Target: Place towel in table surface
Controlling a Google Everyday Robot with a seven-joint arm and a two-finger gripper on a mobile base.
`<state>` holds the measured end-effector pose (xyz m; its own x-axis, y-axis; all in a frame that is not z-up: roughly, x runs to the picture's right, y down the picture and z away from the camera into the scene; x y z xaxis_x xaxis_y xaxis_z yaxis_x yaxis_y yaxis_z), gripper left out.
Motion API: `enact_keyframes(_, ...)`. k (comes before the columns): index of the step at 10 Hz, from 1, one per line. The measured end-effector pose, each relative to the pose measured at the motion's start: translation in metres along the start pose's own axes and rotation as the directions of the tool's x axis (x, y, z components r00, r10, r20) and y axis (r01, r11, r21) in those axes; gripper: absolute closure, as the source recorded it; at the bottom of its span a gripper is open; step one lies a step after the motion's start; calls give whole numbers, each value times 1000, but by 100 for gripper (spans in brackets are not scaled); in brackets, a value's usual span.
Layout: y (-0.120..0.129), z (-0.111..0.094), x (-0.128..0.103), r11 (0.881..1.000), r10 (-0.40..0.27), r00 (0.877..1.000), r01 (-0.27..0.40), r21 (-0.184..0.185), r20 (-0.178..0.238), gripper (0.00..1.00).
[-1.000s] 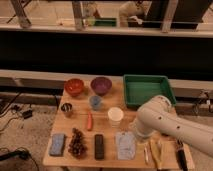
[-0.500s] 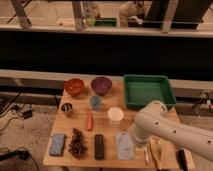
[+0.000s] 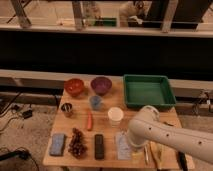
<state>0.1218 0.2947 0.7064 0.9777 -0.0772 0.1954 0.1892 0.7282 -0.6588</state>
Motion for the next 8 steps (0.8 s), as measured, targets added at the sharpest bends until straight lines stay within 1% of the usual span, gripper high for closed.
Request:
enact_keyframes(2, -5, 5, -7, 1000, -16, 1000, 16, 11, 0, 20)
enact_keyframes(3, -12, 10, -11, 1000, -26, 1000, 26, 16, -2, 20)
enact_keyframes(4, -16, 13, -13, 999, -30, 1000, 30, 17, -3, 20)
enact_keyframes(7, -25, 33, -14, 999, -31, 999, 31, 10, -15, 20)
enact_keyframes(8, -26, 36, -12, 1000, -27, 999, 27, 7, -18, 20)
